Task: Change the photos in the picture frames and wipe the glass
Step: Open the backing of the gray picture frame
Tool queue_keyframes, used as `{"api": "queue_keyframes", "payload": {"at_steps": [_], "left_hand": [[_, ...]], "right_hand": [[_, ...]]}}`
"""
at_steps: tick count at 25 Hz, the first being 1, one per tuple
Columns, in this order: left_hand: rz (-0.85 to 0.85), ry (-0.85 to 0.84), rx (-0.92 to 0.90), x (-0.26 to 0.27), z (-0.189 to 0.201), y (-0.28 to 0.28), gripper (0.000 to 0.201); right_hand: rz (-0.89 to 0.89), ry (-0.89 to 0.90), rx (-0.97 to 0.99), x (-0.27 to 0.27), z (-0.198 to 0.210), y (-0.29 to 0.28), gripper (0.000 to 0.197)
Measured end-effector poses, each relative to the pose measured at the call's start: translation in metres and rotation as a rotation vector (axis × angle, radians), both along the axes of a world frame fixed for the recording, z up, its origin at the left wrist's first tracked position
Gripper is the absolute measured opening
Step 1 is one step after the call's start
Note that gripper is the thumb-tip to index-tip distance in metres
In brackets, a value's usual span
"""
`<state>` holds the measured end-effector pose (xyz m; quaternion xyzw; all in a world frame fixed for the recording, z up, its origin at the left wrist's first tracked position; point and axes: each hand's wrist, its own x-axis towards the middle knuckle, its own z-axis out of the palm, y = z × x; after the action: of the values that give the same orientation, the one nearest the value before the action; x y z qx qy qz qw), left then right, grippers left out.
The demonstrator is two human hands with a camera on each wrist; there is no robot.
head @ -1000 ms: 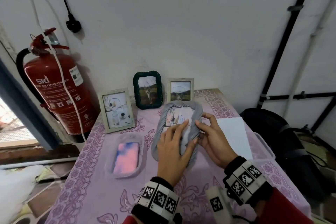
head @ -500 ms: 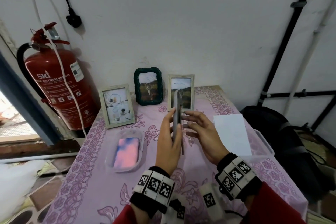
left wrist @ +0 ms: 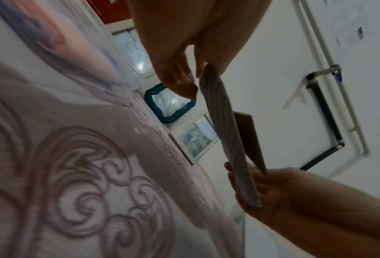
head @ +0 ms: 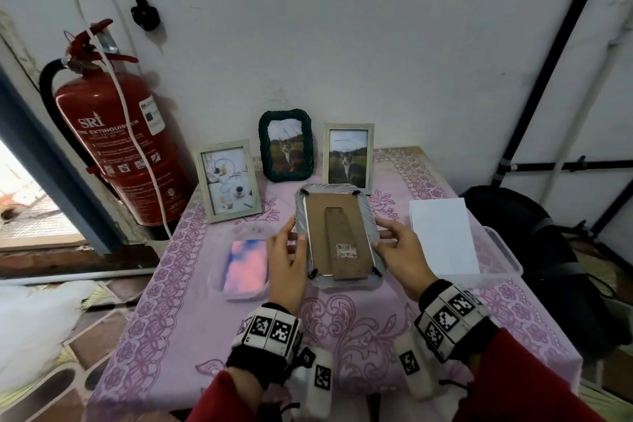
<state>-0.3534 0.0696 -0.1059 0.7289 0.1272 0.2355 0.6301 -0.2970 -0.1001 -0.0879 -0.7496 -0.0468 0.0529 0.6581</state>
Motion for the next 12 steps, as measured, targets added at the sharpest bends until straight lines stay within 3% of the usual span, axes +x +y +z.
{"api": "queue_keyframes", "payload": {"at_steps": [4, 12], "left_hand": [[-0.017, 0.111, 0.276, -0.005, -0.015, 0.009, 0.043], [-0.178, 0.312, 0.498, -0.007, -0.031, 0.017, 0.034]], "right_hand": [[0.057, -0.009, -0.108, 0.001, -0.010, -0.007, 0.040], [0.221, -0.051, -0.472, 0.012, -0.027, -0.012, 0.046]]}}
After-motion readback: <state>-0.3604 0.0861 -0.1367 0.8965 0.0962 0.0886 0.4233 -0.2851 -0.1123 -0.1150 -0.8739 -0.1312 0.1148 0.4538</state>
